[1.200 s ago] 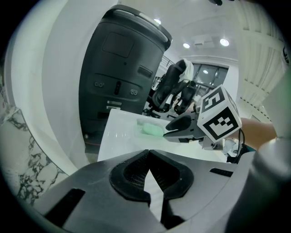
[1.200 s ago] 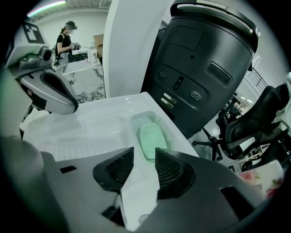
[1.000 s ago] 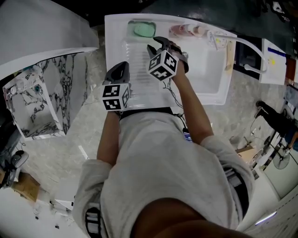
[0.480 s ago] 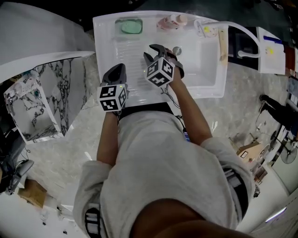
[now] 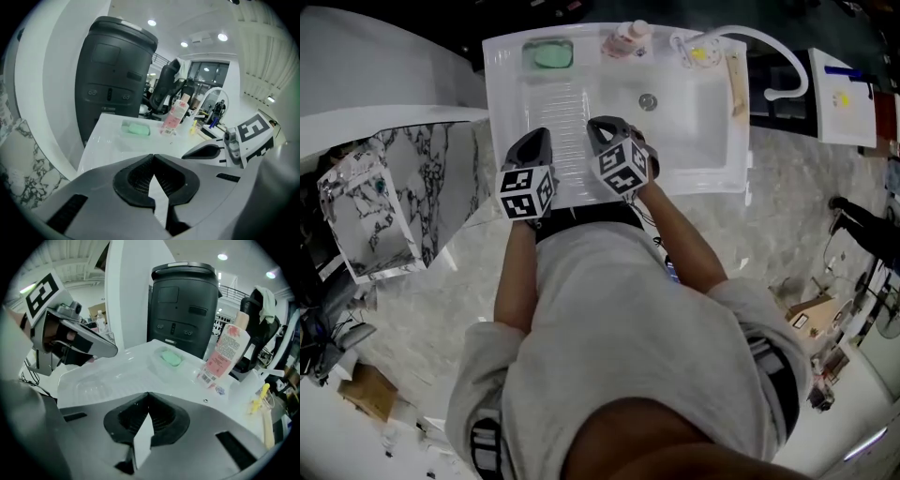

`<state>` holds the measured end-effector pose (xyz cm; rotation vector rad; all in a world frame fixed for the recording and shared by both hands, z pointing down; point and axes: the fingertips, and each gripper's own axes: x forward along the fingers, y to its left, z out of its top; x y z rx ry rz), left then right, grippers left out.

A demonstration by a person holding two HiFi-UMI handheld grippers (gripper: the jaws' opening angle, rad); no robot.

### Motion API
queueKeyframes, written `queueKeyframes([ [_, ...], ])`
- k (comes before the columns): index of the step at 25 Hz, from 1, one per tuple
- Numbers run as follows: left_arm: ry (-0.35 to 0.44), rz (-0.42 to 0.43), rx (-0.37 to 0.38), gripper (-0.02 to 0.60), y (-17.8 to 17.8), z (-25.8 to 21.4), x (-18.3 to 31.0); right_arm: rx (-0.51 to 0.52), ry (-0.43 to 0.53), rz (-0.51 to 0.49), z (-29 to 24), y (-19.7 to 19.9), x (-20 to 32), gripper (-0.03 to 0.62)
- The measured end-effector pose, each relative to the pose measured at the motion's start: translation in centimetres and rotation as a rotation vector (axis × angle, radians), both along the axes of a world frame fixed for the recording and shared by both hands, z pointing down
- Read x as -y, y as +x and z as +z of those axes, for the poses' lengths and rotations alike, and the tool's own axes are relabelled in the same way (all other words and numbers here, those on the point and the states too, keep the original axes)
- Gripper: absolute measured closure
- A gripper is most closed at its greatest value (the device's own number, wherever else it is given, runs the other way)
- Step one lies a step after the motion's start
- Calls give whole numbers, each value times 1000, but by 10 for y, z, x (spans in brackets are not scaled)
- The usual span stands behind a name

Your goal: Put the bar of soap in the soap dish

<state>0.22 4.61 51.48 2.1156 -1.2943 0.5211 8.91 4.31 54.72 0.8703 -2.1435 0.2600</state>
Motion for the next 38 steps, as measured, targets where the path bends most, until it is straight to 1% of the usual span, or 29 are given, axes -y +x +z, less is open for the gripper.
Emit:
queueKeyframes([
  [2, 18, 23, 0, 563, 3, -7, 2, 12, 28, 35, -8, -3, -5, 594],
  [5, 37, 60, -1, 563, 4, -14, 2, 6, 83, 55, -19, -11, -8, 594],
  [7, 50, 70, 6, 563, -1, -18, 1, 26, 101, 81, -29, -15, -9, 594],
  [10, 80, 81, 14, 563, -10, -29, 0, 73, 132, 148, -48, -17, -11, 594],
  [13, 91, 109, 11, 563, -17, -37, -9, 64, 180, 200, -63, -18, -19, 594],
  [17, 116, 156, -6, 563, -23, -48, -20, 88, 211, 254, -77, -25, -27, 594],
  [21, 113, 195, -25, 563, -29, -47, -36, 93, 232, 331, -88, -24, -43, 594],
  [24, 129, 214, -35, 563, -29, -47, -45, 159, 230, 419, -96, -16, -58, 594],
  [26, 143, 218, -45, 563, -24, -50, -48, 175, 248, 458, -103, -8, -68, 594],
  [29, 161, 219, -62, 563, -15, -58, -59, 148, 285, 479, -111, 4, -83, 594],
  [33, 213, 222, -58, 563, -7, -78, -66, 188, 331, 510, -132, 17, -84, 594],
  [36, 263, 212, -41, 563, -1, -98, -67, 197, 371, 488, -148, 22, -83, 594],
  [38, 291, 189, -39, 563, 3, -111, -67, 216, 386, 470, -159, 26, -82, 594],
])
